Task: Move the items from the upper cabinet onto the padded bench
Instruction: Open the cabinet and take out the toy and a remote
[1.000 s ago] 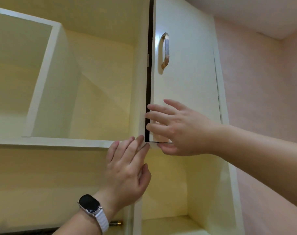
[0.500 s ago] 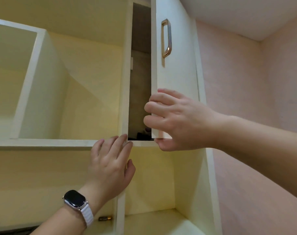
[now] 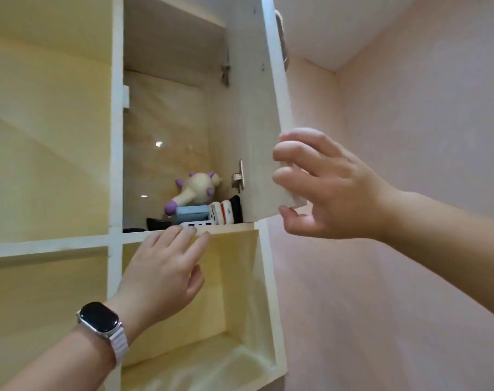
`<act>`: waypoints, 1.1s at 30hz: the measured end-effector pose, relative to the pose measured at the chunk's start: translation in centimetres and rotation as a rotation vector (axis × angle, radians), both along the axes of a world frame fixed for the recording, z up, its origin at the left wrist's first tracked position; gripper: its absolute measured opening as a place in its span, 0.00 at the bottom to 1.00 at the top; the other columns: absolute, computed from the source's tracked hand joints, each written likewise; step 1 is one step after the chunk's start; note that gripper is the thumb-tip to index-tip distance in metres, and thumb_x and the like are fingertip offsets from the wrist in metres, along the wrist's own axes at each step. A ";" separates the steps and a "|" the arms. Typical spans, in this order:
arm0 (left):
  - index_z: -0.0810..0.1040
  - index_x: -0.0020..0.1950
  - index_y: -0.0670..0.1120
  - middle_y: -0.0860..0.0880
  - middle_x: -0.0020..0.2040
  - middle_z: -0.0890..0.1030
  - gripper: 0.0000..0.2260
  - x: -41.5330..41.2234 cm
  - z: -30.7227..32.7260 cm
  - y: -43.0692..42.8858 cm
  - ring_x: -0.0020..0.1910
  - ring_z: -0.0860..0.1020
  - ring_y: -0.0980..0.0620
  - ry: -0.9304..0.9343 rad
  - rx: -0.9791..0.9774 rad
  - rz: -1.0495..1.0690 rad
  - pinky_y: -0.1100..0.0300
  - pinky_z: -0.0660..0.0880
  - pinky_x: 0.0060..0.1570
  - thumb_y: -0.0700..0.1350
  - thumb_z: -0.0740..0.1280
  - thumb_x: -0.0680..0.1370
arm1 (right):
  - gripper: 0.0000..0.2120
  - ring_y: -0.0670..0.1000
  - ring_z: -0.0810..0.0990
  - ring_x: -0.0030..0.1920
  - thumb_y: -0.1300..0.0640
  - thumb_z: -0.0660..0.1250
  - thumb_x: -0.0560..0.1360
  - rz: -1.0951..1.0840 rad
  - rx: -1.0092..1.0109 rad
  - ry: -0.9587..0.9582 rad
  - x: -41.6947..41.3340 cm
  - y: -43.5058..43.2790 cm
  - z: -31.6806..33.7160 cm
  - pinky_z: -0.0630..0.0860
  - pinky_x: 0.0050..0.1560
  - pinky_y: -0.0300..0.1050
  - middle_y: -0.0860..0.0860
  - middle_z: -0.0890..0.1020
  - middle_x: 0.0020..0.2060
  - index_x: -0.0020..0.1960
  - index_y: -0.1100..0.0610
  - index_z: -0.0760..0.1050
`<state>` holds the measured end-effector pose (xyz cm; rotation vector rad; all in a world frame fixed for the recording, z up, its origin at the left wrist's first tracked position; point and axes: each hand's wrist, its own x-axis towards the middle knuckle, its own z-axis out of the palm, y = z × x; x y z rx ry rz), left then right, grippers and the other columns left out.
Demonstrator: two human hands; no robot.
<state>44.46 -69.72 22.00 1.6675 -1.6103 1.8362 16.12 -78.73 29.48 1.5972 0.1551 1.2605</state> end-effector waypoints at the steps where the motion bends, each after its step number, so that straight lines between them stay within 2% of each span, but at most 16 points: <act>1: 0.79 0.63 0.42 0.41 0.56 0.80 0.24 -0.1 0.0 -0.5 0.55 0.77 0.38 -0.037 0.023 0.014 0.46 0.69 0.53 0.49 0.62 0.70 | 0.11 0.67 0.76 0.60 0.55 0.67 0.70 -0.019 0.015 -0.035 -0.9 -1.0 -0.6 0.72 0.65 0.57 0.62 0.80 0.49 0.45 0.64 0.79; 6: 0.80 0.61 0.39 0.38 0.58 0.80 0.25 0.7 0.0 -1.9 0.56 0.76 0.36 -0.087 0.036 0.032 0.42 0.69 0.54 0.50 0.59 0.71 | 0.11 0.64 0.74 0.66 0.54 0.66 0.73 -0.084 0.080 -0.128 -3.6 -4.3 -2.0 0.72 0.64 0.57 0.60 0.81 0.55 0.49 0.59 0.83; 11: 0.78 0.65 0.37 0.36 0.65 0.76 0.27 2.2 -1.0 -2.3 0.63 0.74 0.35 -0.053 0.032 -0.010 0.38 0.66 0.63 0.51 0.58 0.71 | 0.15 0.63 0.74 0.67 0.51 0.65 0.75 -0.214 0.129 -0.157 -5.9 -7.5 -2.7 0.71 0.65 0.57 0.58 0.80 0.61 0.56 0.55 0.83; 14: 0.76 0.66 0.37 0.36 0.67 0.75 0.29 2.5 -1.2 -1.8 0.66 0.72 0.36 -0.027 0.019 -0.005 0.38 0.66 0.64 0.51 0.58 0.71 | 0.17 0.62 0.73 0.67 0.51 0.64 0.75 -0.262 0.177 -0.174 -6.3 -8.2 -3.2 0.70 0.65 0.60 0.57 0.79 0.64 0.60 0.54 0.81; 16: 0.76 0.67 0.37 0.36 0.68 0.74 0.29 2.5 -1.3 -1.3 0.66 0.72 0.36 -0.024 0.009 0.000 0.38 0.66 0.64 0.51 0.58 0.71 | 0.15 0.61 0.74 0.66 0.49 0.63 0.75 -0.277 0.184 -0.241 -5.4 -7.4 -3.4 0.67 0.67 0.61 0.57 0.80 0.61 0.56 0.55 0.82; 19: 0.76 0.67 0.39 0.38 0.69 0.74 0.28 2.4 -1.3 -0.7 0.67 0.72 0.37 -0.017 0.021 0.002 0.40 0.66 0.65 0.52 0.58 0.72 | 0.13 0.60 0.77 0.60 0.49 0.62 0.74 -0.306 0.195 -0.337 -3.3 -5.6 -3.6 0.63 0.69 0.61 0.55 0.82 0.52 0.43 0.56 0.80; 23: 0.77 0.66 0.42 0.40 0.69 0.75 0.27 2.3 -1.2 -0.5 0.67 0.72 0.39 0.000 0.038 -0.004 0.42 0.67 0.65 0.52 0.61 0.71 | 0.13 0.62 0.78 0.47 0.51 0.60 0.72 -0.326 0.292 -0.273 -0.3 -4.3 -3.6 0.69 0.62 0.59 0.58 0.80 0.42 0.38 0.60 0.76; 26: 0.79 0.64 0.43 0.42 0.64 0.78 0.24 2.1 -0.6 -0.3 0.63 0.76 0.41 0.012 0.012 -0.057 0.46 0.68 0.61 0.52 0.62 0.71 | 0.14 0.62 0.77 0.44 0.51 0.58 0.71 -0.350 0.401 -0.203 2.1 -4.0 -3.5 0.71 0.55 0.56 0.58 0.79 0.40 0.39 0.60 0.76; 30: 0.80 0.59 0.43 0.44 0.55 0.81 0.20 1.3 1.9 0.0 0.53 0.79 0.42 0.034 -0.073 -0.172 0.50 0.74 0.47 0.51 0.63 0.72 | 0.15 0.60 0.77 0.40 0.49 0.55 0.71 -0.364 0.484 -0.053 5.9 -4.5 -3.0 0.73 0.46 0.53 0.56 0.79 0.39 0.39 0.58 0.75; 33: 0.79 0.55 0.43 0.46 0.46 0.81 0.16 0.7 5.1 -0.3 0.44 0.79 0.42 -0.039 -0.074 -0.131 0.51 0.74 0.37 0.50 0.62 0.72 | 0.15 0.58 0.75 0.37 0.47 0.56 0.71 -0.299 0.515 0.048 9.2 -4.9 -1.9 0.69 0.35 0.46 0.53 0.77 0.37 0.40 0.57 0.74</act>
